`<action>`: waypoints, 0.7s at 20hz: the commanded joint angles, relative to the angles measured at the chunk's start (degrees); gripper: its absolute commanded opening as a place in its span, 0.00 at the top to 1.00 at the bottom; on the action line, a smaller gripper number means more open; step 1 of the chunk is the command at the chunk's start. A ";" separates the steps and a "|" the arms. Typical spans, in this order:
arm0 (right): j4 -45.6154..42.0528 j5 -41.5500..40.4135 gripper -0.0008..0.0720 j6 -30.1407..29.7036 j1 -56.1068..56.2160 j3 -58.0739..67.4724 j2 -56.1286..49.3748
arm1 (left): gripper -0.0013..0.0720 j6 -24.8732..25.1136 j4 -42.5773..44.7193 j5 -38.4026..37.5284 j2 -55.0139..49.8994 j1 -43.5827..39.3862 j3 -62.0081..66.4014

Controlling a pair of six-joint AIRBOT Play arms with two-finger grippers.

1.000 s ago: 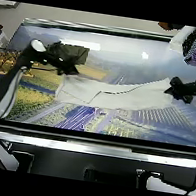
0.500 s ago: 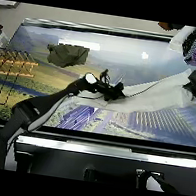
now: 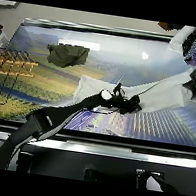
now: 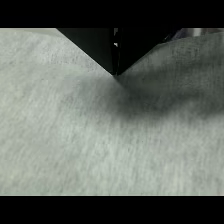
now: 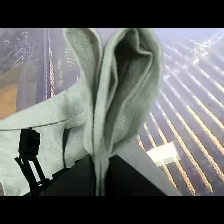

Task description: Fold the clothes and pants, and hang the long-sleeved shirts on hangers.

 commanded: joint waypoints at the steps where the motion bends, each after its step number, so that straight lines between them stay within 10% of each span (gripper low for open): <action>1: 0.61 0.11 0.94 0.22 0.04 0.04 0.02 | 0.95 1.84 -0.48 -4.55 0.33 1.73 0.42; 14: 3.43 22.51 0.94 18.45 31.50 -0.24 -8.72 | 0.95 1.92 46.82 -52.52 34.01 38.56 0.42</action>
